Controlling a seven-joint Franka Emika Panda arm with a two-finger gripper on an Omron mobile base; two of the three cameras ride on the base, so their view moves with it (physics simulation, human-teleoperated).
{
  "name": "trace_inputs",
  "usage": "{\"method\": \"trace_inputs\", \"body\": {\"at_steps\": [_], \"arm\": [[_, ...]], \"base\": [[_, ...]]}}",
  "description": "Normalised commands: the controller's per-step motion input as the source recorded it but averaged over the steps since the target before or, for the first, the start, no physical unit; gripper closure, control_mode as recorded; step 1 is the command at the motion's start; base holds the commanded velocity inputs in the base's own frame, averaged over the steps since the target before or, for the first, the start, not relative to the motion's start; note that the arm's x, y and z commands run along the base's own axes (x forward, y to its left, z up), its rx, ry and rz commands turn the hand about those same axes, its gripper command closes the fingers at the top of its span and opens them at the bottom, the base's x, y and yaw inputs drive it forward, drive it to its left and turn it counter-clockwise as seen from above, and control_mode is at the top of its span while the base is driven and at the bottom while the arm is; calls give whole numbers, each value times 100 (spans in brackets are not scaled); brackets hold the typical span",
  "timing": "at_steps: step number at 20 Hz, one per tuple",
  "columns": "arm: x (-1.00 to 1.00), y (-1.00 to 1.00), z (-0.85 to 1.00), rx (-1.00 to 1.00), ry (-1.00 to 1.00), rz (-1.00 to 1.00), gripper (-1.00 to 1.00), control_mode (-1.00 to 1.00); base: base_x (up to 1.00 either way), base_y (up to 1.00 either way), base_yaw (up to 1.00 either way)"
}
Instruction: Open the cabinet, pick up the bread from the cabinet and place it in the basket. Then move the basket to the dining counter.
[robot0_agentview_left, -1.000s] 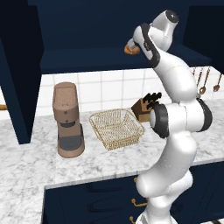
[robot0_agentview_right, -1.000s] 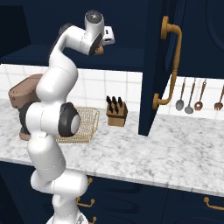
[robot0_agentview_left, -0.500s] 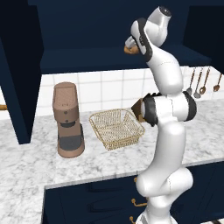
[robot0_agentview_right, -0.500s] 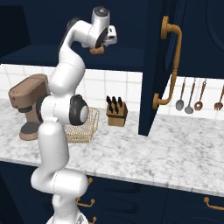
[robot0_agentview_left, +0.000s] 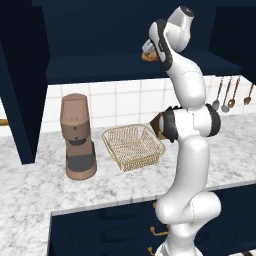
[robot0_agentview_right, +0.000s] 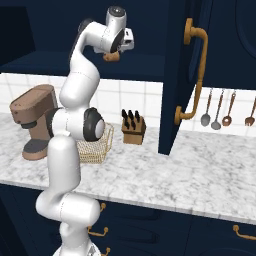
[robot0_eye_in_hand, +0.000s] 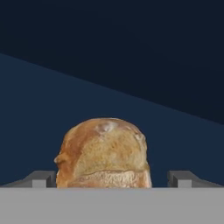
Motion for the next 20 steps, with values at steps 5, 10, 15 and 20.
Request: {"method": "trace_inputs", "body": {"at_steps": [5,10,15,20], "arm": [[3,23,-1,0,0,1,-100,-100],[4,19,-6,0,0,2,-100,-100],[3,2,-10,2,0,3,-100,-100],[0,20,-31,8,1,1,100,-100]], "base": [[0,0,0],[0,0,0],[0,0,0],[0,0,0]]}}
